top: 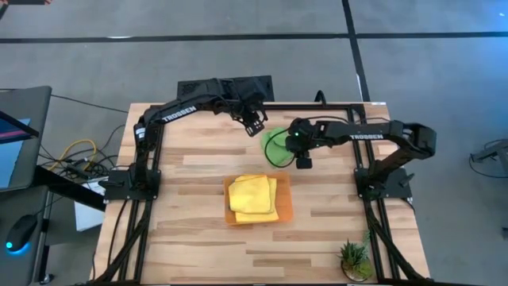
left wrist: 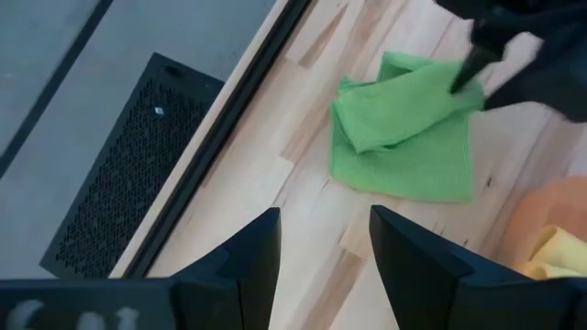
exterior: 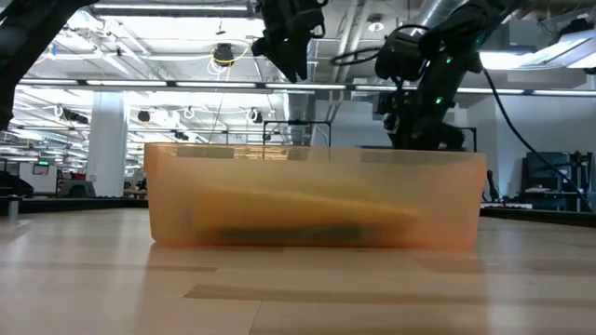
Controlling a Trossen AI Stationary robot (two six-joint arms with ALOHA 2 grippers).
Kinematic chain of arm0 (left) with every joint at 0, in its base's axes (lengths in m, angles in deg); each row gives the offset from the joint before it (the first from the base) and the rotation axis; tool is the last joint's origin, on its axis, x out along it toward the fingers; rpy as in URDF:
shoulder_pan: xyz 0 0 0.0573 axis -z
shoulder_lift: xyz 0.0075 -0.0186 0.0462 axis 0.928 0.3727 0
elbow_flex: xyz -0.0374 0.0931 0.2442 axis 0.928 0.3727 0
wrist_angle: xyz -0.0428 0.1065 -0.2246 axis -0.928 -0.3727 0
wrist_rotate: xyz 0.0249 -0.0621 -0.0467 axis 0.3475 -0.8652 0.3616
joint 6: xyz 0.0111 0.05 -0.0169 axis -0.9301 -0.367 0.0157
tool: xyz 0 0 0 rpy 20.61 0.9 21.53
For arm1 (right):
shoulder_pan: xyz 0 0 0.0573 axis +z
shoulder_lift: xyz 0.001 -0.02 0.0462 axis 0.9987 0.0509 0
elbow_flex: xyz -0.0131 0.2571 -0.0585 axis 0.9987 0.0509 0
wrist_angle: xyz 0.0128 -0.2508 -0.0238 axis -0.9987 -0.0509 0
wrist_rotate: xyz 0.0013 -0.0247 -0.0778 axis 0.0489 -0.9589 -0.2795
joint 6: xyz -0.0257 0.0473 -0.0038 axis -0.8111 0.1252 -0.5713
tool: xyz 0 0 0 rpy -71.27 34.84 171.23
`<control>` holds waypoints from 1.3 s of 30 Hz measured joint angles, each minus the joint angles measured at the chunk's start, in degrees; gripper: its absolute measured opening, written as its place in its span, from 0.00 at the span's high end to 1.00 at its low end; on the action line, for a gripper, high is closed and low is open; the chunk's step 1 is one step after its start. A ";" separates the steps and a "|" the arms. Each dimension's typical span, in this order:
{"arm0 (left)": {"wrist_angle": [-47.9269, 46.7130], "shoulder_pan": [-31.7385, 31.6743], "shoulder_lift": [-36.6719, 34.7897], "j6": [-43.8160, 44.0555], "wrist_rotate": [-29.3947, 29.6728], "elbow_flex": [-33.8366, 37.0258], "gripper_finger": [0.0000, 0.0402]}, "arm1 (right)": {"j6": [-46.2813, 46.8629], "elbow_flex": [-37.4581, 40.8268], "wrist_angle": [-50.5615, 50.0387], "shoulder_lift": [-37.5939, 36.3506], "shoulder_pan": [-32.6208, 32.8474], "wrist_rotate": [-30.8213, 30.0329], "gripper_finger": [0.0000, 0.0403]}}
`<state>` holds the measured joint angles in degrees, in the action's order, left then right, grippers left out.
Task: Fold microfiber towels
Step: Fold the green towel
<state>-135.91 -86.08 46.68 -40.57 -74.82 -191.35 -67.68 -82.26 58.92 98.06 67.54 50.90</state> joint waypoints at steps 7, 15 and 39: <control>-0.13 0.46 0.01 0.00 -0.04 0.00 0.60 | 0.35 0.00 2.36 2.92 -0.14 -5.29 0.55; -0.47 0.81 0.01 0.00 -0.07 0.00 0.60 | 9.14 -0.03 6.69 0.32 -1.28 -6.21 0.63; -0.58 0.90 0.01 -0.02 -0.09 0.00 0.60 | 55.70 -0.05 -2.55 -0.13 -9.88 -7.84 0.95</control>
<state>-136.49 -85.18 46.68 -40.60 -74.90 -191.35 -11.98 -82.31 56.36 97.93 57.66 43.06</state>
